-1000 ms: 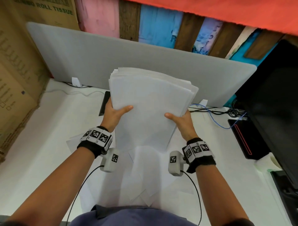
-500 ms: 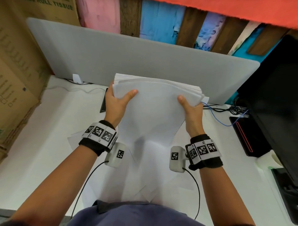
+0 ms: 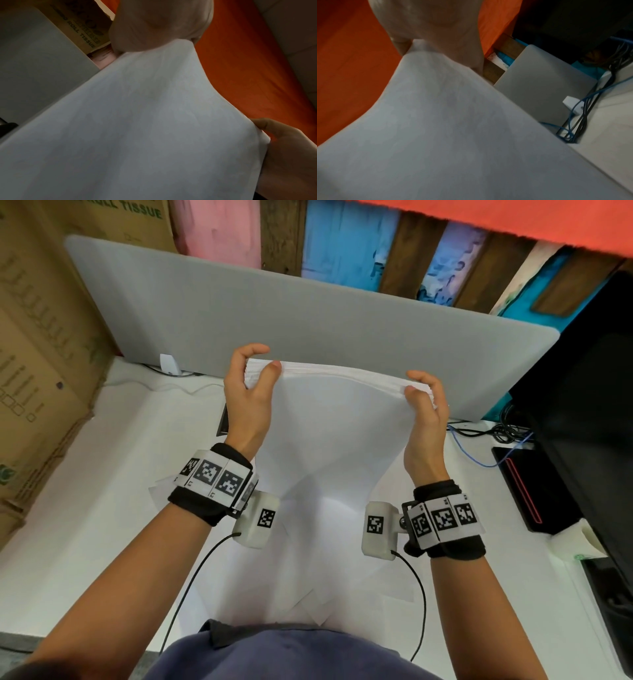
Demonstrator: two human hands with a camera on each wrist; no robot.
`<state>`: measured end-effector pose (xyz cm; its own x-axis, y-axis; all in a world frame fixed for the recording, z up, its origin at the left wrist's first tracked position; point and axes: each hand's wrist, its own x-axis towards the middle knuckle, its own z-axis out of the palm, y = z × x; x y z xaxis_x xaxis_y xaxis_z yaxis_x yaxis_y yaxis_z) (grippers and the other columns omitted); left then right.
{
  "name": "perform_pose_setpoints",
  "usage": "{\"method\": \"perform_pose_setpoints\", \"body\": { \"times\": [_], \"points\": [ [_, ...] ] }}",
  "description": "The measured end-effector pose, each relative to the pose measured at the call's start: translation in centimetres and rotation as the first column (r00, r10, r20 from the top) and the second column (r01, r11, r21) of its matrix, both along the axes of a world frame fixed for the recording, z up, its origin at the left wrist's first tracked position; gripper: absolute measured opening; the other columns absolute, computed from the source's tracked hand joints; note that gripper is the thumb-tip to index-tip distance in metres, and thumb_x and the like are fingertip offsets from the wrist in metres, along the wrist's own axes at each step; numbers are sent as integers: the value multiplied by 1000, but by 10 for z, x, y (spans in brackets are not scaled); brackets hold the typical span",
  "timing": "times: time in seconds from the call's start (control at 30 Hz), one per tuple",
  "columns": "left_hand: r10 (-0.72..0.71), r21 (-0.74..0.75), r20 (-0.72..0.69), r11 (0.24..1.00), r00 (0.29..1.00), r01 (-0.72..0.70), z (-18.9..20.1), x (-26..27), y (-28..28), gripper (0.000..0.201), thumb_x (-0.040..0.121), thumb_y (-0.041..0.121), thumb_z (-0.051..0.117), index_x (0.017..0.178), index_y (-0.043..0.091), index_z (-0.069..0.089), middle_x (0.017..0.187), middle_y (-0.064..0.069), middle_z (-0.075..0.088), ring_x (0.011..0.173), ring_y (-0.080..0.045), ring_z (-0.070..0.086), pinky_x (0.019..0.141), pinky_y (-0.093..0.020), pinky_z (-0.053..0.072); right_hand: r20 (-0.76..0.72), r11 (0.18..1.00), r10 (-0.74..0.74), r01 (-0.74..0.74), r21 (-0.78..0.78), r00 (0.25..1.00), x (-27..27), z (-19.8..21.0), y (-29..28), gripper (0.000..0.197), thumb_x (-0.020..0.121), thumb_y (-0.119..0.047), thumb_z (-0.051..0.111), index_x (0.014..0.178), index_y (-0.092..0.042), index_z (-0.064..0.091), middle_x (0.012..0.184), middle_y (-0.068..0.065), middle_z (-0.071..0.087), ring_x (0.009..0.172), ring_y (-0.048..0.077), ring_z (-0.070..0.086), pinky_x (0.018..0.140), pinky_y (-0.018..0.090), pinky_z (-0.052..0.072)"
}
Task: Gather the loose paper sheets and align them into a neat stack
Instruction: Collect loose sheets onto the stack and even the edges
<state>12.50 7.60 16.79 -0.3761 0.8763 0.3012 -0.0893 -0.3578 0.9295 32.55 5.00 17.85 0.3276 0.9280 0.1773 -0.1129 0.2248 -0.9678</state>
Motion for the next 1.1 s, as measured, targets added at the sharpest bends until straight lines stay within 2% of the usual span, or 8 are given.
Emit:
{"method": "perform_pose_setpoints", "body": {
  "times": [0.2, 0.3, 0.47, 0.57, 0.63, 0.73, 0.93, 1.1],
  "points": [
    [-91, 75, -10, 993, 996, 92, -2, -5, -6, 30, 79, 26, 57, 106, 18, 48, 96, 2, 57, 86, 0, 55, 82, -14, 41, -3, 980, 155, -154, 129, 988, 10, -3, -3, 46, 71, -39, 61, 113, -28, 46, 107, 3, 59, 97, 16, 58, 78, 24, 49],
    [-153, 126, -36, 980, 988, 157, -8, -14, -10, 53, 76, 44, 66, 114, 18, 39, 102, 13, 58, 93, 3, 56, 83, -17, 44, 86, 962, 267, -270, 31, 960, 23, -16, -2, 73, 62, -48, 75, 124, -33, 40, 122, 3, 52, 107, 14, 56, 89, 28, 49],
    [-228, -202, -143, 959, 963, 197, -62, -15, -15, 56, 78, 5, 70, 126, 11, 41, 115, 2, 55, 95, 12, 57, 88, -18, 51, 235, 894, 318, -207, -398, 919, 18, -63, 0, 41, 75, -3, 72, 110, -17, 55, 117, 9, 64, 82, -5, 63, 88, 23, 51],
    [-192, -203, -152, 966, 970, 159, -64, -16, -18, 46, 86, -1, 58, 129, 0, 41, 120, -8, 55, 102, 2, 58, 87, -13, 48, 172, 932, 185, -117, -344, 968, 6, -62, 0, 25, 78, 0, 69, 100, -9, 62, 101, 12, 67, 65, -7, 64, 65, 10, 51],
    [-177, -169, -128, 973, 976, 155, -53, -20, -20, 44, 88, -2, 57, 128, 1, 40, 120, -6, 55, 106, -7, 58, 90, -19, 48, 161, 948, 165, -111, -299, 973, 5, -49, -3, 21, 78, 3, 67, 86, -15, 62, 88, 1, 66, 62, -7, 63, 63, 10, 51],
    [-213, -127, -133, 972, 968, 196, -46, -28, -22, 43, 86, -5, 57, 119, 14, 39, 112, 6, 54, 98, 8, 58, 82, -14, 48, 146, 955, 214, -175, -240, 966, 9, -42, -9, 33, 76, 6, 68, 86, -25, 59, 88, -9, 65, 69, -8, 64, 64, 8, 49],
    [-277, -194, -154, 950, 948, 246, -69, -30, -19, 53, 89, -1, 54, 136, -1, 31, 126, -8, 51, 104, 8, 57, 85, -11, 45, 140, 923, 263, -207, -326, 955, 3, -65, -7, 39, 73, 5, 71, 96, -24, 60, 95, -8, 66, 80, -4, 66, 75, 15, 51],
    [-262, -142, -135, 960, 956, 243, -68, -31, -21, 54, 87, 9, 54, 135, 2, 30, 125, -5, 50, 108, 5, 55, 90, -15, 46, 101, 930, 222, -179, -322, 970, 5, -64, -7, 32, 75, 5, 70, 86, -23, 60, 85, -11, 65, 68, -8, 65, 64, 8, 49]
  ]
}}
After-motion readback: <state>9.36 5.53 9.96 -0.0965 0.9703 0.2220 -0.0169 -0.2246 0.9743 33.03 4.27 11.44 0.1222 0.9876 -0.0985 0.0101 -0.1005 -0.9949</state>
